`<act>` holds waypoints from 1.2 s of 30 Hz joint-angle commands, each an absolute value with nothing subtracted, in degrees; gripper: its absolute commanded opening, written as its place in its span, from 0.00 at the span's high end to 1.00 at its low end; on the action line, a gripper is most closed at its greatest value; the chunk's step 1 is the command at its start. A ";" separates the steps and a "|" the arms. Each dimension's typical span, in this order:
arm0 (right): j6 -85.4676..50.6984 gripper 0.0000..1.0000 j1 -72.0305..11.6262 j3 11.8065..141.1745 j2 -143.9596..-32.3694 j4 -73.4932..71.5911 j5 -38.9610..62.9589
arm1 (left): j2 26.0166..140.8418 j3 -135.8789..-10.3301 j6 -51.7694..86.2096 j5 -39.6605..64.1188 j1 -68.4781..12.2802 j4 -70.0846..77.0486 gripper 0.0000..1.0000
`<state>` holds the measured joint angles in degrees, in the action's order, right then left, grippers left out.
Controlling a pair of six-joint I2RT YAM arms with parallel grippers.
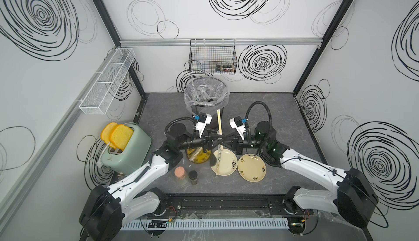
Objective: Remove the packaging of disposable chopsticks
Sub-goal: Remove the packet bag from the disposable chopsticks.
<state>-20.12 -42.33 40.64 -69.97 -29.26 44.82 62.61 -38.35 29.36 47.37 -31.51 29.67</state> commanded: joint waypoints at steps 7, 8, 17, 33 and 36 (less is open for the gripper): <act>-20.03 1.00 -43.09 39.73 -68.43 -31.42 44.47 | 62.62 -43.81 31.01 50.01 -29.38 32.24 0.55; -20.04 1.00 -43.09 39.64 -68.32 -31.46 44.32 | 62.67 -43.77 31.11 50.10 -29.31 32.34 0.55; -20.14 1.00 -43.11 39.81 -68.20 -31.80 44.36 | 62.98 -40.47 32.08 50.28 -29.18 33.31 0.54; -20.45 1.00 -43.24 39.22 -68.75 -31.74 44.28 | 62.08 -37.77 32.17 50.61 -29.36 36.46 1.00; -20.22 0.93 -43.16 38.39 -68.32 -30.67 44.58 | 61.93 -38.03 31.99 50.92 -29.29 36.62 1.00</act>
